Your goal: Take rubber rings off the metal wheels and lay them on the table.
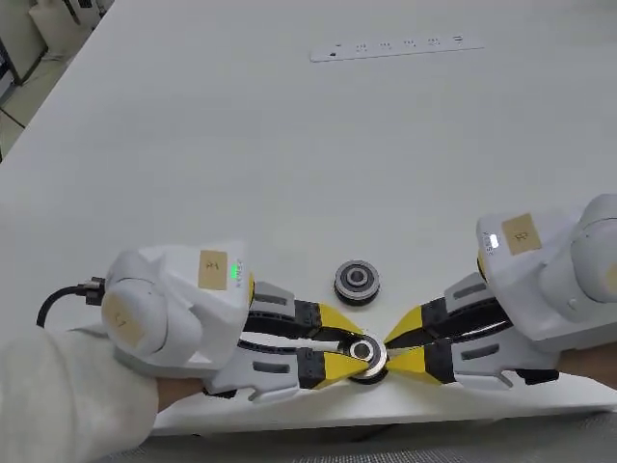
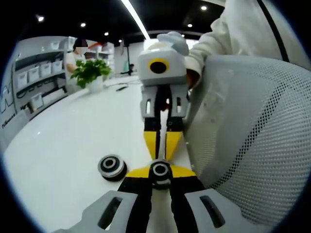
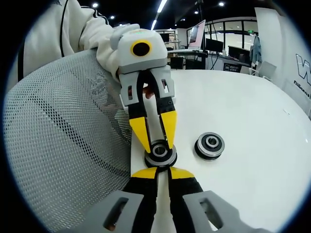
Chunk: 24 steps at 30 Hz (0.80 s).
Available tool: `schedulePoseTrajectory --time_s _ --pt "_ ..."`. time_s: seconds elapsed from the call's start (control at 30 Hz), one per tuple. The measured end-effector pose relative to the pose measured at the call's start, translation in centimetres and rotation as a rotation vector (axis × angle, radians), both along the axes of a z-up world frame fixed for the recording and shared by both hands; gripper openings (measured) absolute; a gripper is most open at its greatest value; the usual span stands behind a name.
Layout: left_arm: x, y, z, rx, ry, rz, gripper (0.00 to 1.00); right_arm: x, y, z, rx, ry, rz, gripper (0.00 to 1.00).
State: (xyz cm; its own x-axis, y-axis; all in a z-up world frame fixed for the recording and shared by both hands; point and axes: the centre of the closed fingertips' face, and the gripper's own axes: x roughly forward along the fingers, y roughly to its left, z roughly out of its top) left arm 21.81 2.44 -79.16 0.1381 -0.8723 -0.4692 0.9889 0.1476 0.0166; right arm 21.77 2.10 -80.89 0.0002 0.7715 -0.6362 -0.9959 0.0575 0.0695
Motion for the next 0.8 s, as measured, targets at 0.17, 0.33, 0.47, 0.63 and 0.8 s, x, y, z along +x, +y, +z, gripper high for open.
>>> schedulePoseTrajectory --time_s 0.17,0.33,0.47,0.63,0.8 --pt "-0.01 0.02 0.02 -0.003 0.001 0.000 0.14 0.16 -0.09 -0.08 -0.010 -0.009 -0.008 0.00" --pt "-0.01 0.01 0.01 0.000 -0.001 -0.001 0.14 0.42 -0.22 -0.07 -0.006 0.035 -0.048 0.00" --pt "0.01 -0.02 0.01 -0.002 -0.002 -0.001 0.14 0.57 -0.36 0.15 0.015 0.075 -0.077 0.00" --pt "0.11 -0.11 0.00 -0.007 -0.001 0.002 0.14 0.59 -0.42 0.48 0.047 0.143 -0.121 0.00" --pt "0.08 -0.11 0.01 -0.007 -0.001 0.001 0.14 0.65 -0.57 0.68 0.081 0.246 -0.180 0.00"
